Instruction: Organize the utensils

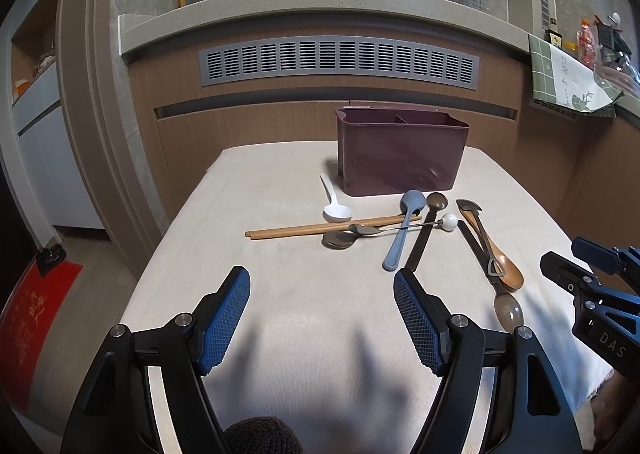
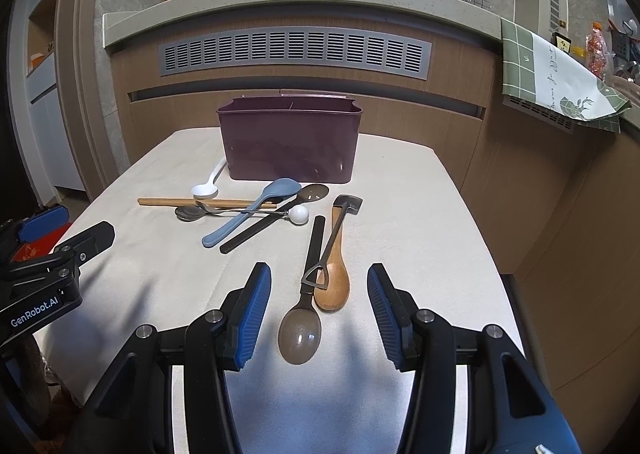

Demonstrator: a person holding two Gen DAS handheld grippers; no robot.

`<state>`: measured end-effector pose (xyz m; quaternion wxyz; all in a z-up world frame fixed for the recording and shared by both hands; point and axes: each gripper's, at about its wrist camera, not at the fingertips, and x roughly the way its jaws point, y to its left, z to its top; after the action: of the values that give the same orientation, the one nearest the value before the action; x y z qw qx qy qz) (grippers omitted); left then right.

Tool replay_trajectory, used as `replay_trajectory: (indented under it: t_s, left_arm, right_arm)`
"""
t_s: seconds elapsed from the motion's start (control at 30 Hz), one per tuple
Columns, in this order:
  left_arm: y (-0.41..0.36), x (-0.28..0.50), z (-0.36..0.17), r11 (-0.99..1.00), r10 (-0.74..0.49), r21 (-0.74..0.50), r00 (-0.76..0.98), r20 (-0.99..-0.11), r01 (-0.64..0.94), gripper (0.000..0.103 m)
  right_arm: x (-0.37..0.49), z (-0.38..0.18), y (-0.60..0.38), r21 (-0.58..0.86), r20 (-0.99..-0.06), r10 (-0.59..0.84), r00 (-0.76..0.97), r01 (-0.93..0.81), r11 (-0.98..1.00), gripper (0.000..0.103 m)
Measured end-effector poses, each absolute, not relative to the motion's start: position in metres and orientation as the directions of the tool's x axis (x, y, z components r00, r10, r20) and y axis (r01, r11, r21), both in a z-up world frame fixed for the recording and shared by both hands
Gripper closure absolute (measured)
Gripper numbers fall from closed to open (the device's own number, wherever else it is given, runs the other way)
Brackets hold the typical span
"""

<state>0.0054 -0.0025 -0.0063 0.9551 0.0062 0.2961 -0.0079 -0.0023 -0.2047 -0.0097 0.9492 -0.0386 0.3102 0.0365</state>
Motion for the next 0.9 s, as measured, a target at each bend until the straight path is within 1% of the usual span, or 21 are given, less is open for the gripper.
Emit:
replay_trajectory:
  t_s: [0.9]
  left_arm:
    - [-0.0003,0.0055,-0.0082,0.999,-0.013,0.019,0.832,-0.554,0.028,0.029]
  right_arm:
    - [-0.0017,-0.0095,-0.2040,-0.052,-0.599,0.038,0.800,-0.087,0.995,0.056]
